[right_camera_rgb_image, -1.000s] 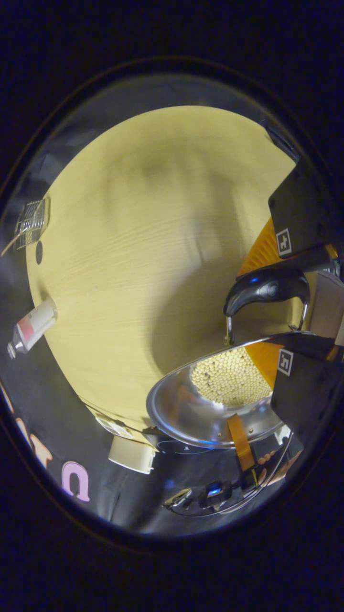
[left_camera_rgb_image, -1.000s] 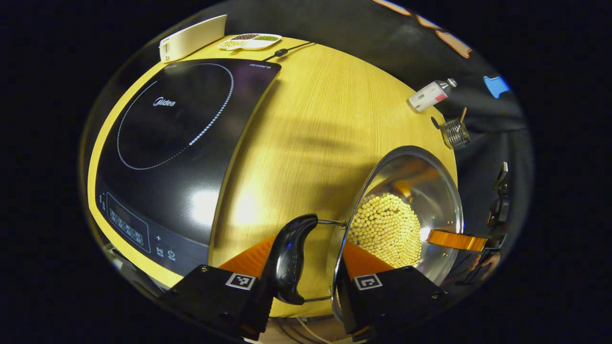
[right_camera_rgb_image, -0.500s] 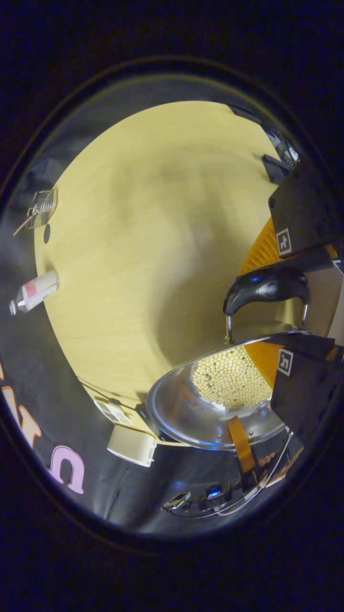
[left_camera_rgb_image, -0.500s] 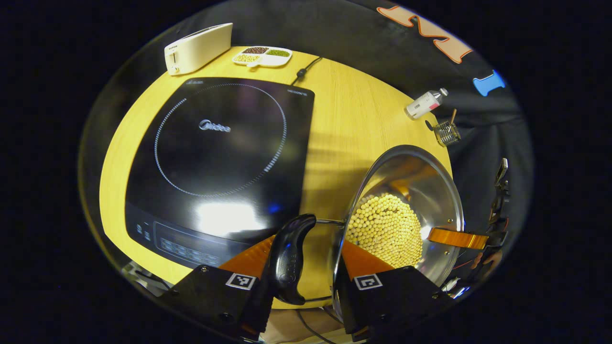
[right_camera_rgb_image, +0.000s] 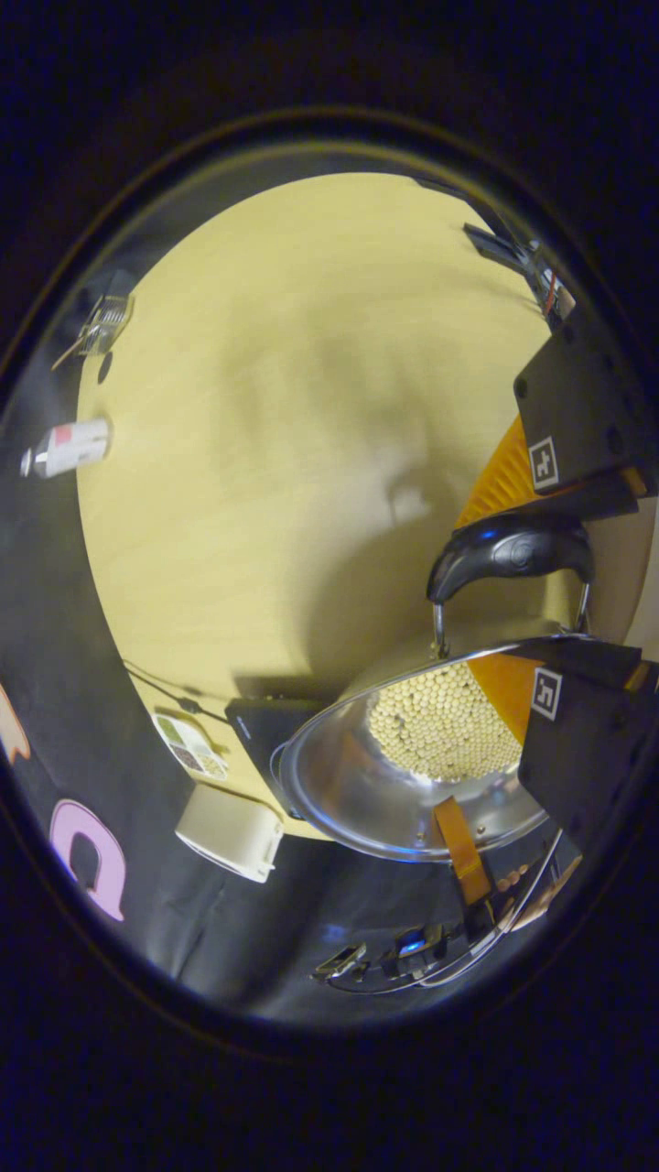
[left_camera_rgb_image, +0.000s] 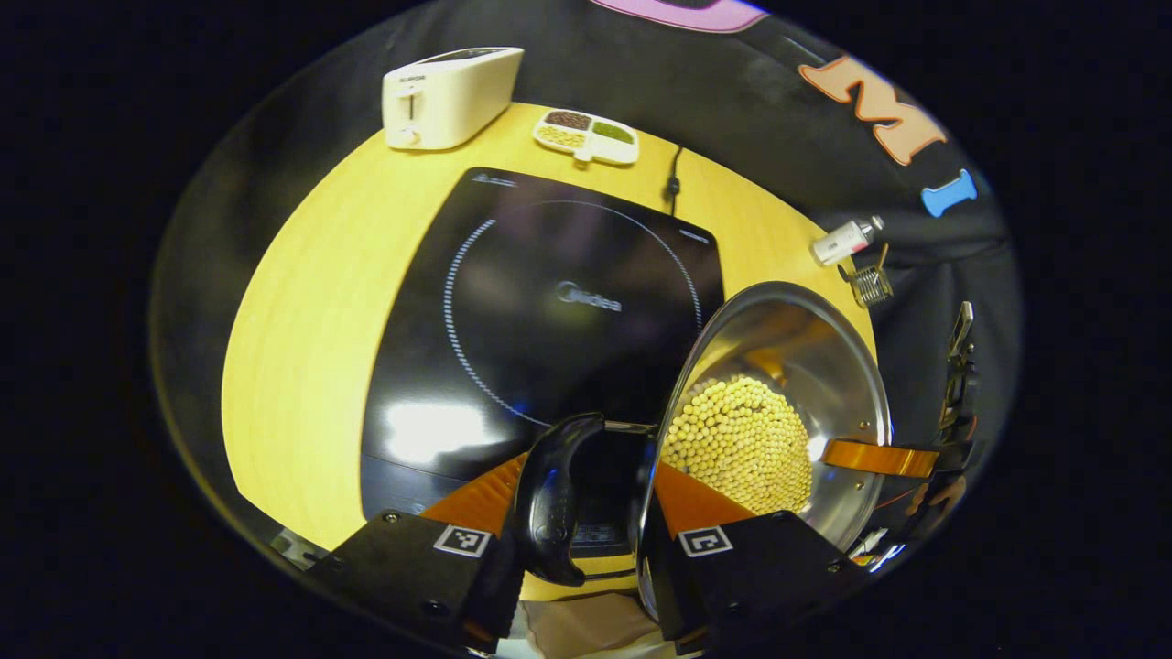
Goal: First push the handle of the pot to place it horizontally, then grasp the pot with both hands and set it on the induction cooktop.
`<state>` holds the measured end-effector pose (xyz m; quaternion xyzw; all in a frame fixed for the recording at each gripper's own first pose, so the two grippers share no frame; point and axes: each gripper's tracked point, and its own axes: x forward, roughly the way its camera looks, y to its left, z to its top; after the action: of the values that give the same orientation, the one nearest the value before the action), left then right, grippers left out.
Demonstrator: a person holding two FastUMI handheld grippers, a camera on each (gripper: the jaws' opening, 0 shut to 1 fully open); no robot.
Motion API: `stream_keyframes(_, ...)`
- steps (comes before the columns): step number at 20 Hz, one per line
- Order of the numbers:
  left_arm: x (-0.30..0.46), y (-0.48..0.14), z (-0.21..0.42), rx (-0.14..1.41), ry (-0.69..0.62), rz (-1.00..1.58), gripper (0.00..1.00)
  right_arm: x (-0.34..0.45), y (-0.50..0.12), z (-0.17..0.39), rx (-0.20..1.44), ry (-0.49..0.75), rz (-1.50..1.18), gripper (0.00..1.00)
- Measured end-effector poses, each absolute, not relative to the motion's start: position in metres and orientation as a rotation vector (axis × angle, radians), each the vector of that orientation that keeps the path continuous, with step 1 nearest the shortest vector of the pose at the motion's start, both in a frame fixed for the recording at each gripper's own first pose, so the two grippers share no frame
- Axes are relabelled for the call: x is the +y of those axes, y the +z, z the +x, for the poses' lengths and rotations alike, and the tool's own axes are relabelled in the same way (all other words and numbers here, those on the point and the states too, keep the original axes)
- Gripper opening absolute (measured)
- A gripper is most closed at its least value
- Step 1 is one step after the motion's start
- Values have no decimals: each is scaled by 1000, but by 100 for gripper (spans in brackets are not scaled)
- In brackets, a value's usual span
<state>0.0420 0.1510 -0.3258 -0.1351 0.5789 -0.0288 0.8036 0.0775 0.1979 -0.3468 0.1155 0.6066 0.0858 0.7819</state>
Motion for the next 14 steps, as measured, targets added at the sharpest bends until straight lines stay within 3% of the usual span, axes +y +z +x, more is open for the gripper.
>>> stream_keyframes(14,245,-327,118,1138,-50,-195,59,296,-359,140,1229,210,253,49)
